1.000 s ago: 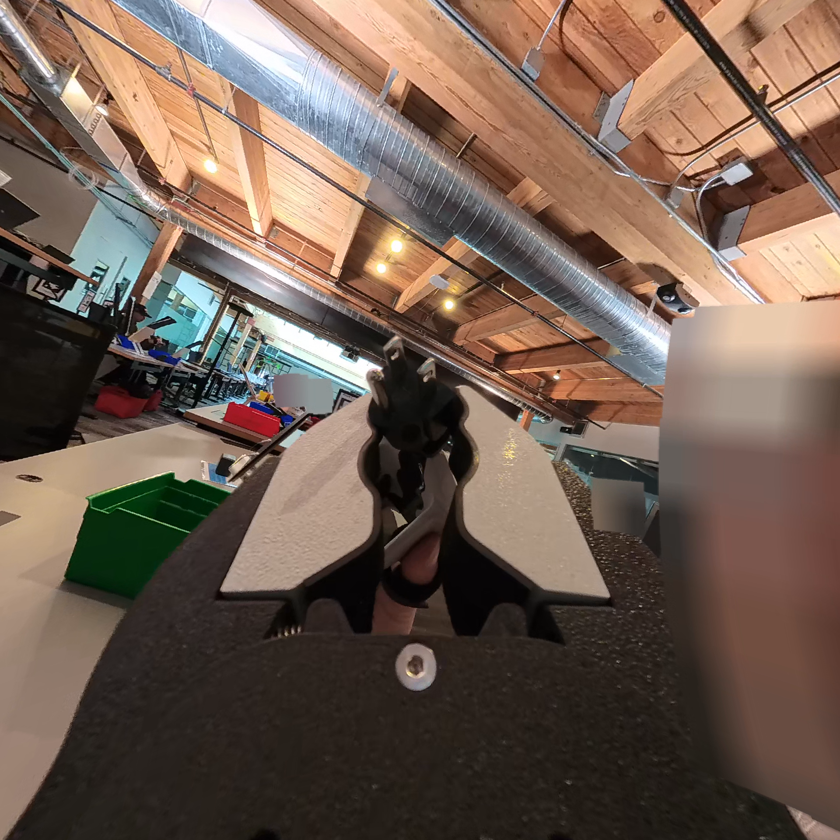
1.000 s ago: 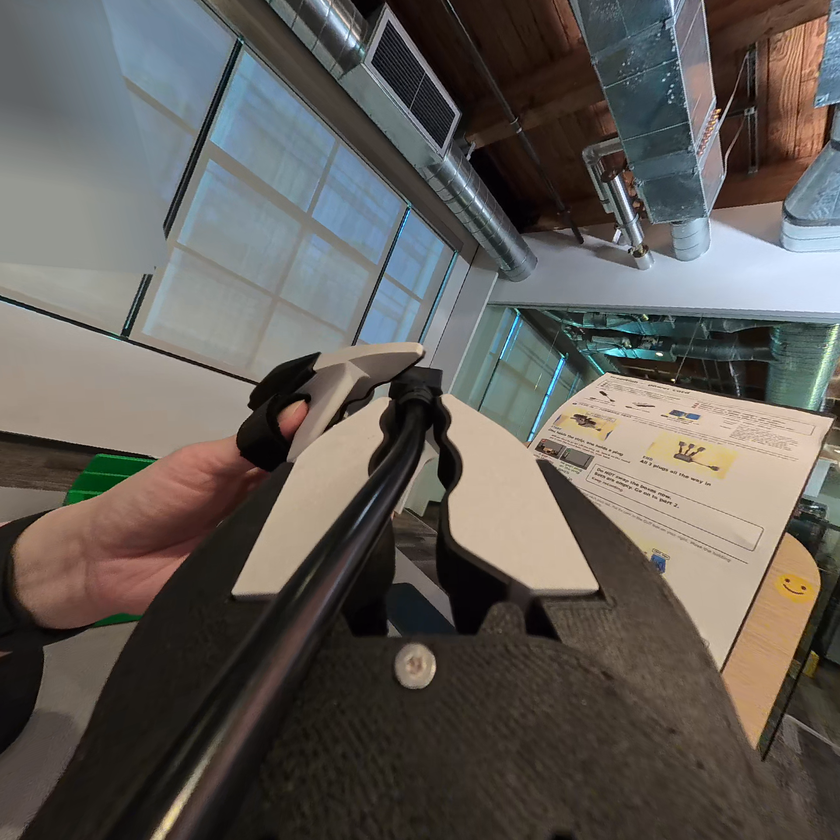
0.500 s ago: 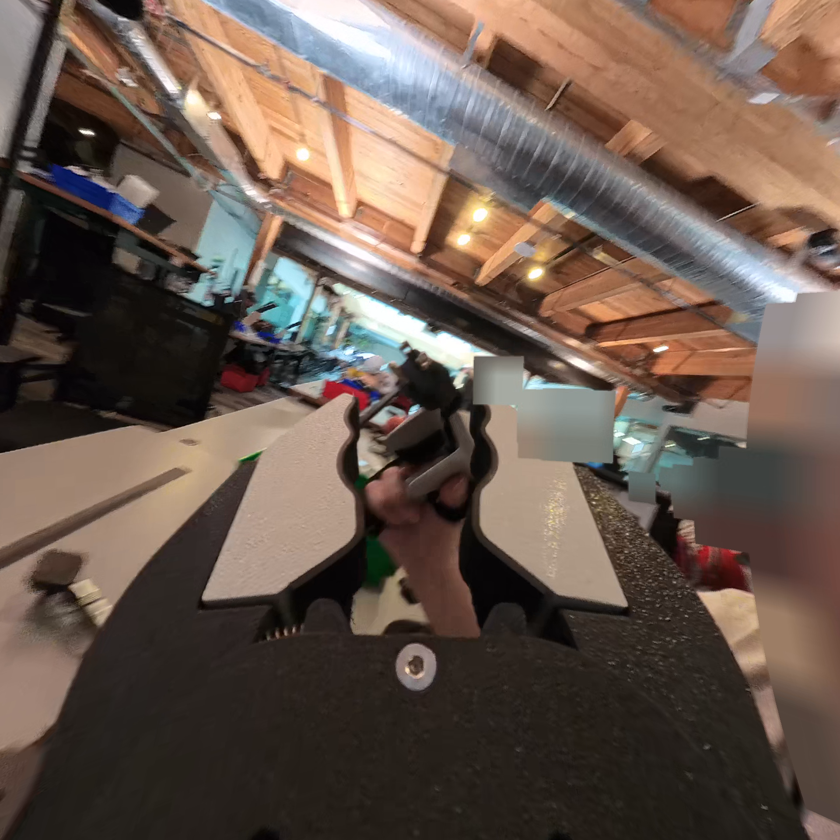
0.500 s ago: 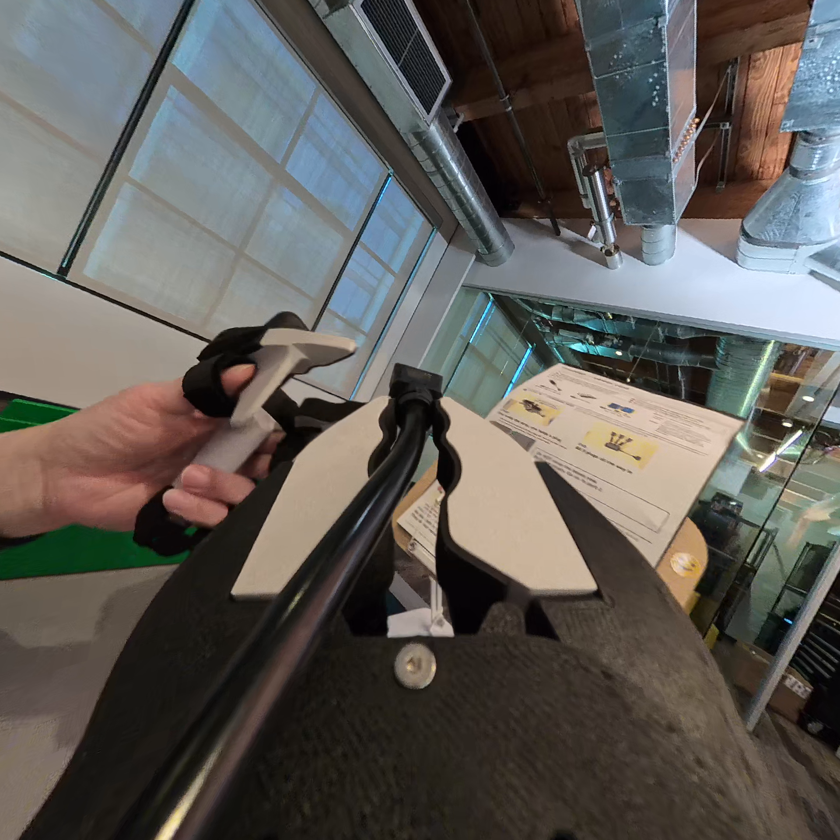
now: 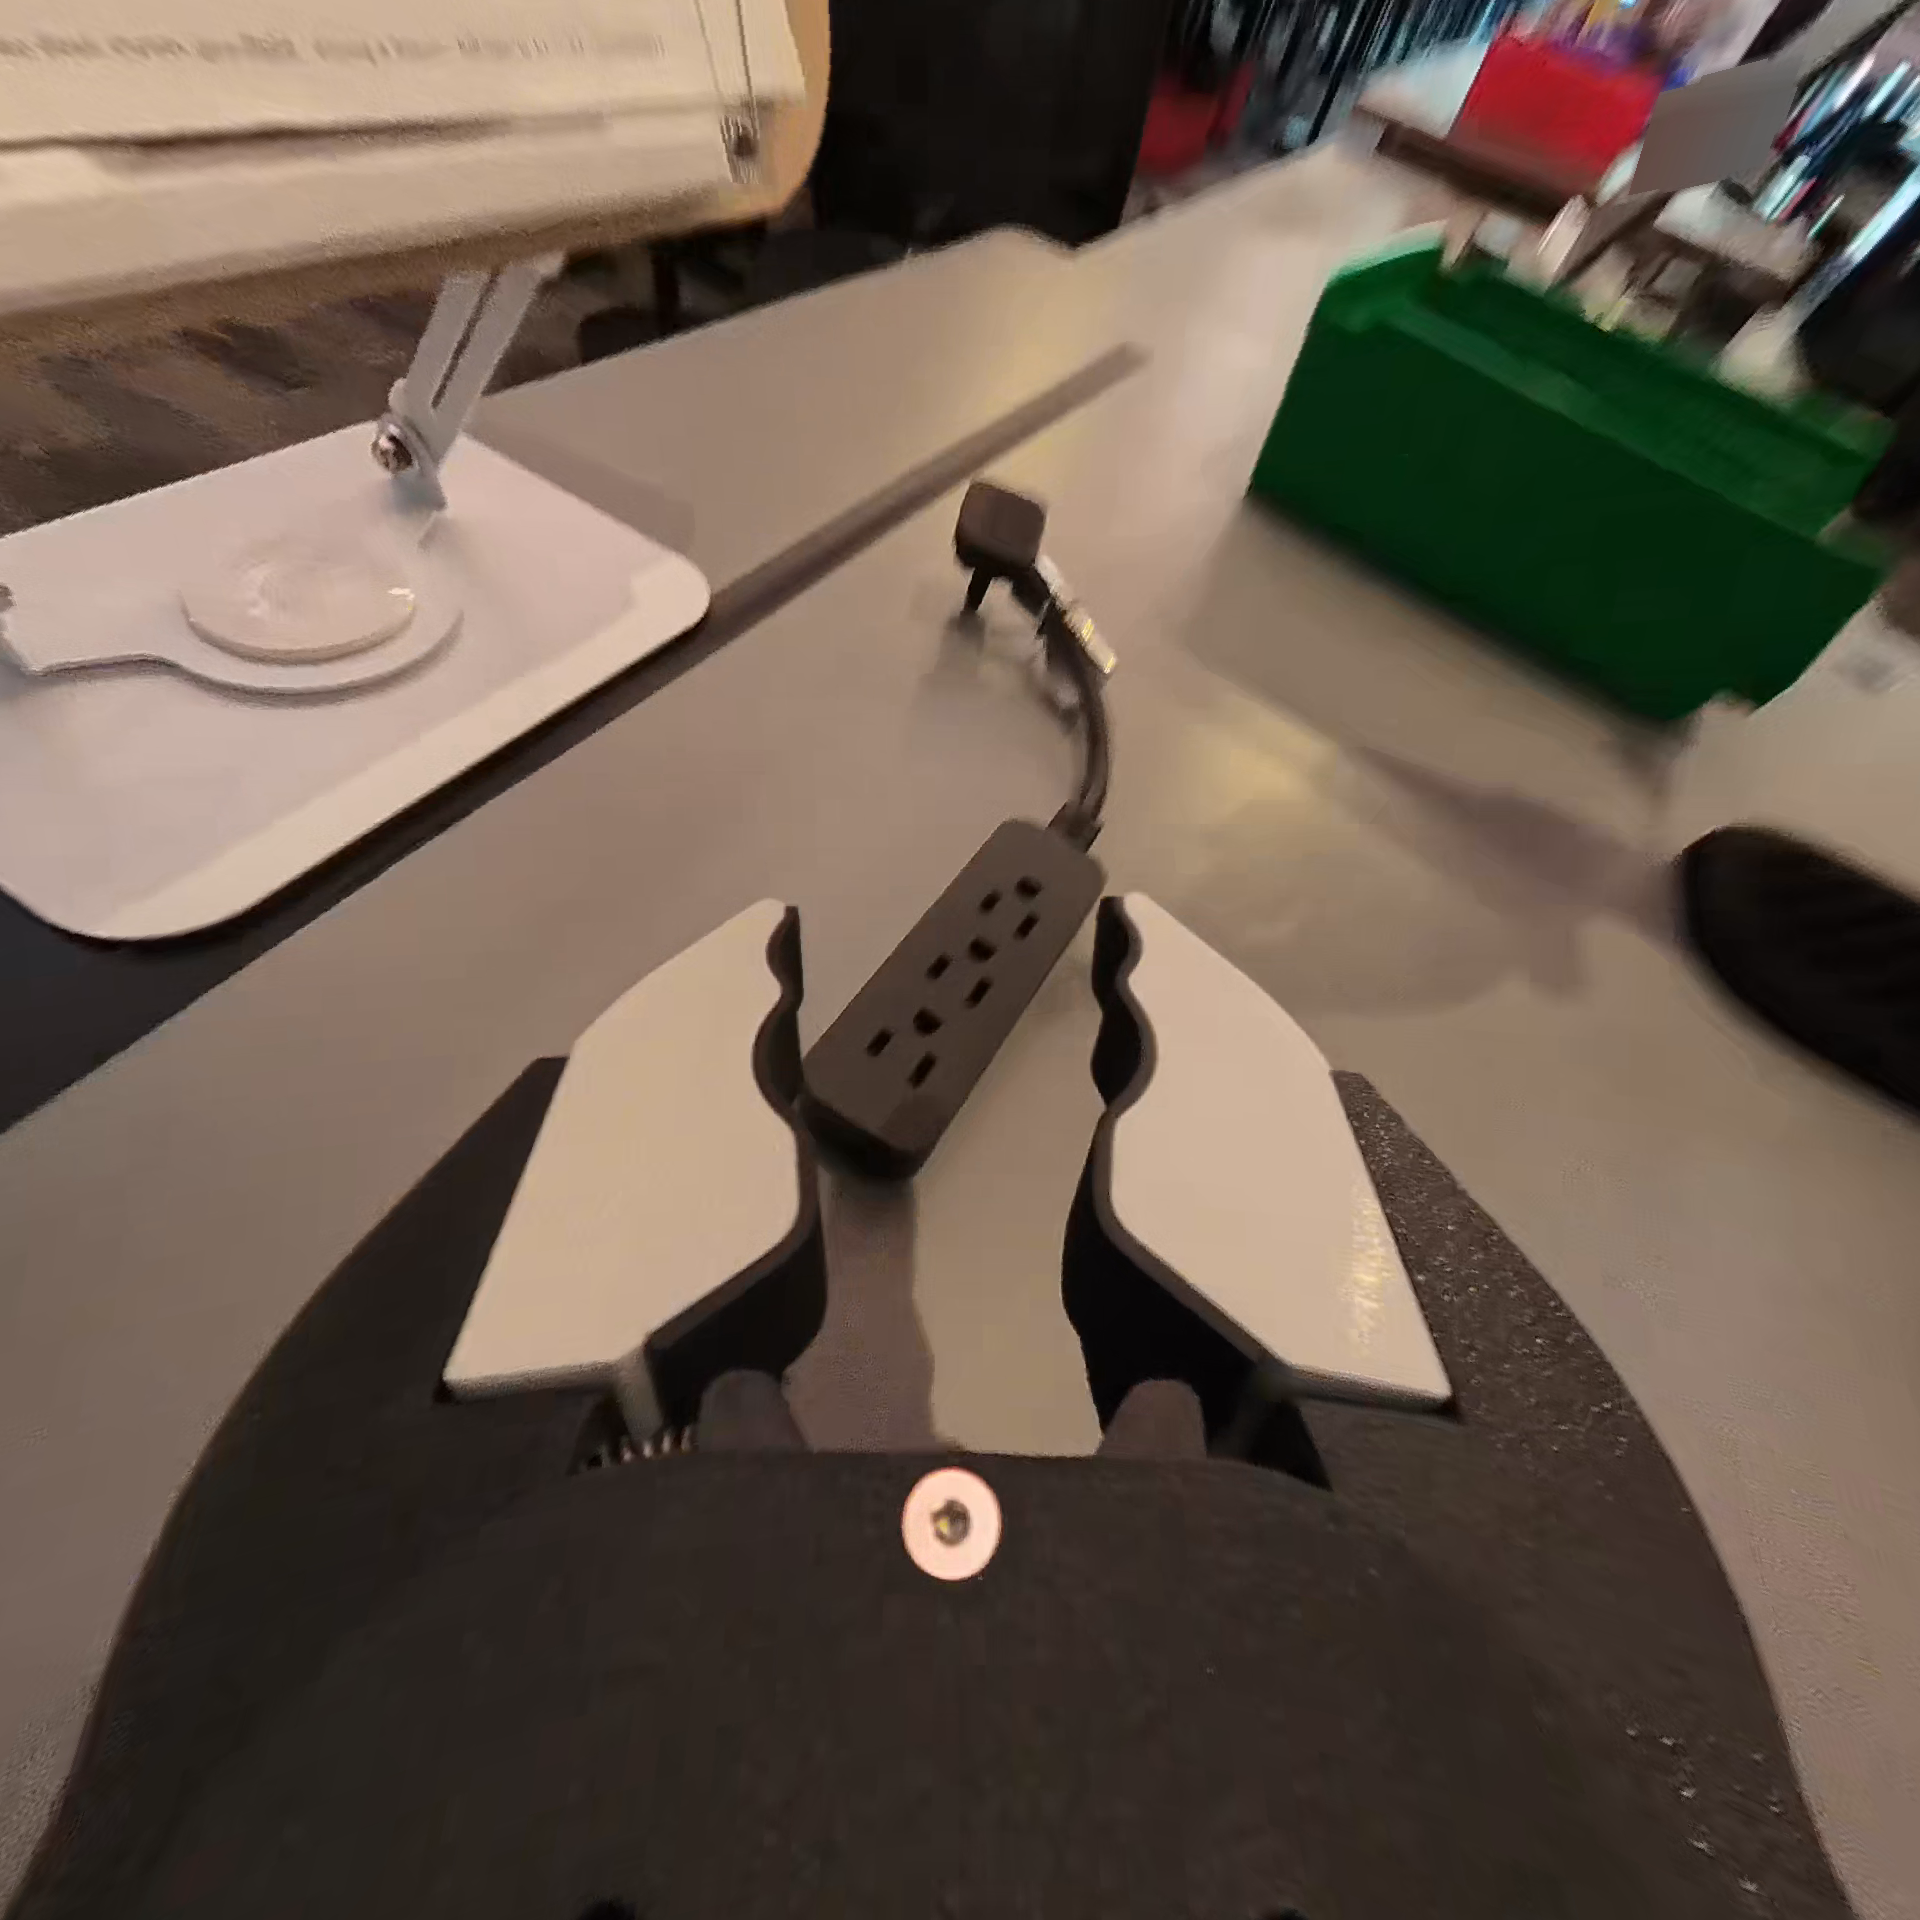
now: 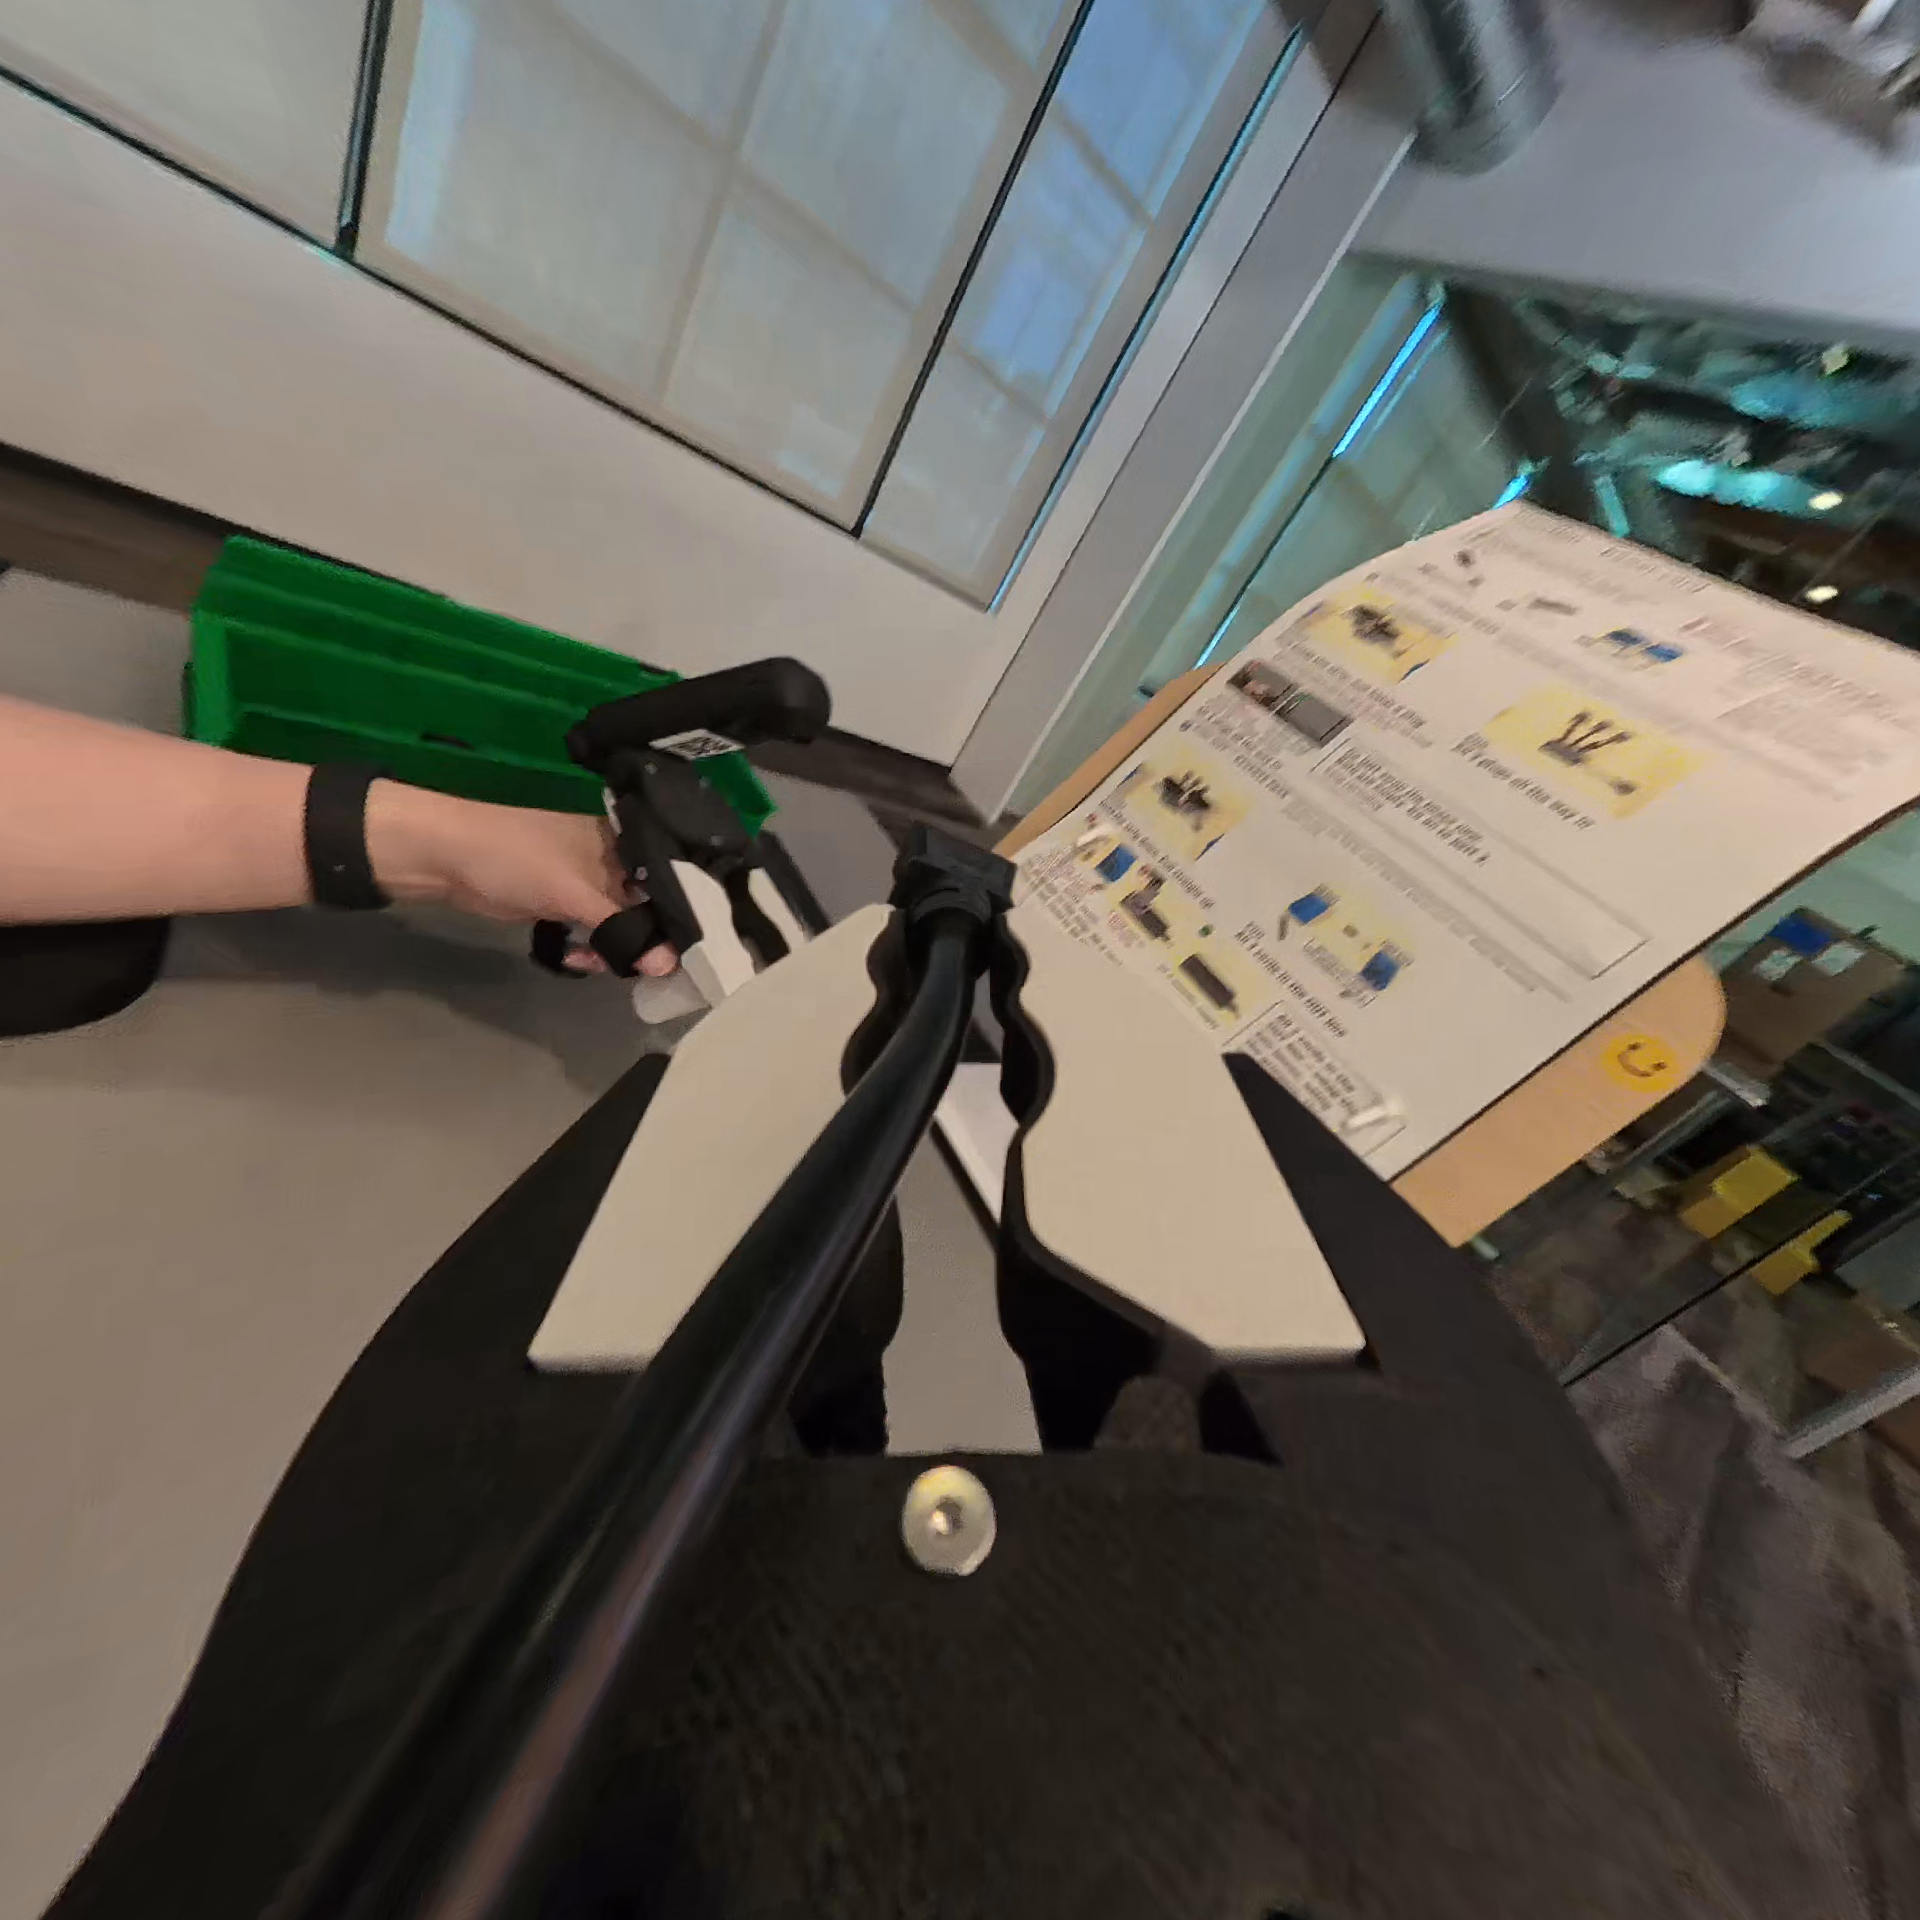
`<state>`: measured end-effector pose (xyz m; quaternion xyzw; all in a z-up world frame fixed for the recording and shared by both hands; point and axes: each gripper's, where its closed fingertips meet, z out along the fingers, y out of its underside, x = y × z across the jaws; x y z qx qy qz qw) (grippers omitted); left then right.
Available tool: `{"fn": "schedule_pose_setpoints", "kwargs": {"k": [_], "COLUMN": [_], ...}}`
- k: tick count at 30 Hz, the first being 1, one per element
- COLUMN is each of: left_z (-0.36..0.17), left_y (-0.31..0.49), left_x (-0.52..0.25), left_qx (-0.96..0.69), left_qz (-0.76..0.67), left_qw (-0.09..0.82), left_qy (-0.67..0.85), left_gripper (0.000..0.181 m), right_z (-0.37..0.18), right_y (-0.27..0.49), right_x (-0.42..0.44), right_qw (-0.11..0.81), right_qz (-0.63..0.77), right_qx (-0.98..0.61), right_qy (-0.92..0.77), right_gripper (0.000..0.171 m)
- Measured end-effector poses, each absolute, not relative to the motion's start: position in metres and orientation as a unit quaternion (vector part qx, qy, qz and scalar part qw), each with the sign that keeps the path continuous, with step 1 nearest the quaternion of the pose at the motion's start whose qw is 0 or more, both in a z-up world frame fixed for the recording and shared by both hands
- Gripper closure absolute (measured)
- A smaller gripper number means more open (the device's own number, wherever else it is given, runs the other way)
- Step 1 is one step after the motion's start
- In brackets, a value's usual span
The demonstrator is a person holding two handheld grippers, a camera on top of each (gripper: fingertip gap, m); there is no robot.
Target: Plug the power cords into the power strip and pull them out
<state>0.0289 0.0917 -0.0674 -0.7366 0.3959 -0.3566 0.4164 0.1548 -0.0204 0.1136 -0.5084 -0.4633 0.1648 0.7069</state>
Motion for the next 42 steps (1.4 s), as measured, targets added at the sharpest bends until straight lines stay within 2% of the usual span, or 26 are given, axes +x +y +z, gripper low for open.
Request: {"fn": "schedule_pose_setpoints", "kwargs": {"k": [5, 7, 13, 16, 19, 22, 25, 27, 29, 31, 40, 42], "left_z": [-0.105, -0.117, -0.135, -0.098, -0.025, 0.04, 0.058, 0.069, 0.082, 0.084, 0.09, 0.094], "left_y": [0.092, 0.093, 0.096, 0.089, 0.057, 0.008, -0.026, -0.04, -0.049, -0.051, -0.06, -0.061], "left_x": [0.036, 0.039, 0.036, 0.044, 0.066, 0.084, 0.1, 0.106, 0.102, 0.101, 0.091, 0.085], "left_qx": [-0.75, -0.76, -0.77, -0.741, -0.676, -0.574, -0.525, -0.486, -0.431, -0.418, -0.4, -0.389], "left_qz": [-0.27, -0.263, -0.256, -0.302, -0.466, -0.64, -0.699, -0.738, -0.76, -0.731, -0.59, -0.564], "left_qw": [0.396, 0.372, 0.352, 0.397, 0.407, 0.35, 0.293, 0.272, 0.294, 0.352, 0.484, 0.509], "left_qy": [0.456, 0.463, 0.466, 0.45, 0.401, 0.373, 0.387, 0.382, 0.387, 0.409, 0.508, 0.521], "left_gripper": [0.119, 0.107, 0.116, 0.114, 0.113, 0.11, 0.103, 0.108, 0.14, 0.148, 0.153, 0.153], "right_z": [0.096, 0.094, 0.084, 0.081, 0.081, 0.08, 0.082, 0.083, 0.083, 0.084, 0.093, 0.099], "right_y": [-0.014, -0.015, -0.016, -0.014, -0.016, -0.022, -0.032, -0.04, -0.045, -0.049, -0.058, -0.057], "right_x": [0.159, 0.16, 0.157, 0.154, 0.15, 0.139, 0.124, 0.116, 0.11, 0.105, 0.094, 0.088], "right_qw": [0.677, 0.673, 0.656, 0.659, 0.678, 0.685, 0.686, 0.686, 0.683, 0.68, 0.662, 0.659], "right_qz": [0.188, 0.208, 0.229, 0.216, 0.172, 0.132, 0.131, 0.142, 0.159, 0.18, 0.287, 0.328], "right_qx": [-0.53, -0.525, -0.528, -0.522, -0.495, -0.468, -0.441, -0.426, -0.419, -0.414, -0.428, -0.44], "right_qy": [-0.475, -0.477, -0.489, -0.497, -0.515, -0.542, -0.564, -0.573, -0.577, -0.578, -0.544, -0.515], "right_gripper": [0.156, 0.156, 0.156, 0.156, 0.156, 0.156, 0.156, 0.156, 0.156, 0.156, 0.155, 0.139]}}
